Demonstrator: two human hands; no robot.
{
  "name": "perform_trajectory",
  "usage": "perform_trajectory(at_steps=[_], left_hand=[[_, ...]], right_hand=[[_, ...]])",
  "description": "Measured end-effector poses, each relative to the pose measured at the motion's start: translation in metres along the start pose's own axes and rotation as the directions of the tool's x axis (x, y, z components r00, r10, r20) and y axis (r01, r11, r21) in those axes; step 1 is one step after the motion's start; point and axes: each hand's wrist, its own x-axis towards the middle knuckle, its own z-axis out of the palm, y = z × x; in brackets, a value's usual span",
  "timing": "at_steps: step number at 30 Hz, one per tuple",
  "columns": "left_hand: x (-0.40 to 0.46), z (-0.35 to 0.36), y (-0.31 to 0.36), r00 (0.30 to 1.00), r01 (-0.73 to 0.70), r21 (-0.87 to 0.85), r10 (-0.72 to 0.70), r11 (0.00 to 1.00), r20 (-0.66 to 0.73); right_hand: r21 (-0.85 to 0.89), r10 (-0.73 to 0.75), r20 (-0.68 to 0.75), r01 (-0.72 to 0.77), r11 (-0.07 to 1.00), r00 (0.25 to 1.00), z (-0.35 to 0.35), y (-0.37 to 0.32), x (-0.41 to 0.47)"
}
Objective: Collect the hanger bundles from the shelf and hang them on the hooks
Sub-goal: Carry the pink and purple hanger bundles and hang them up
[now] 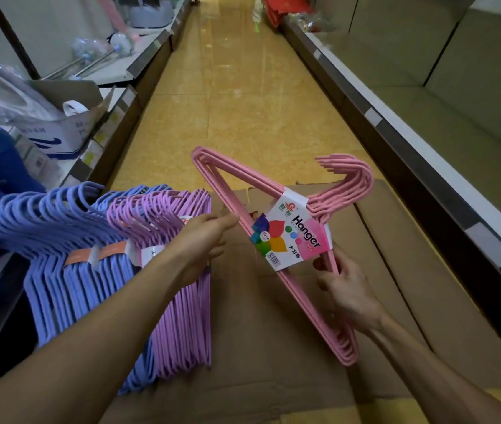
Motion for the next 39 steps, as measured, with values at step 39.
perform_trajectory(at_steps=[39], left_hand=[[-0.383,-0.038,0.582,0.889,-0.353,-0.687,-0.001,0.636,-0.458]], right_hand=[[-0.162,-0.379,0.211,0.415,0.895,0.901,-0.182,-0.67,-0.186]])
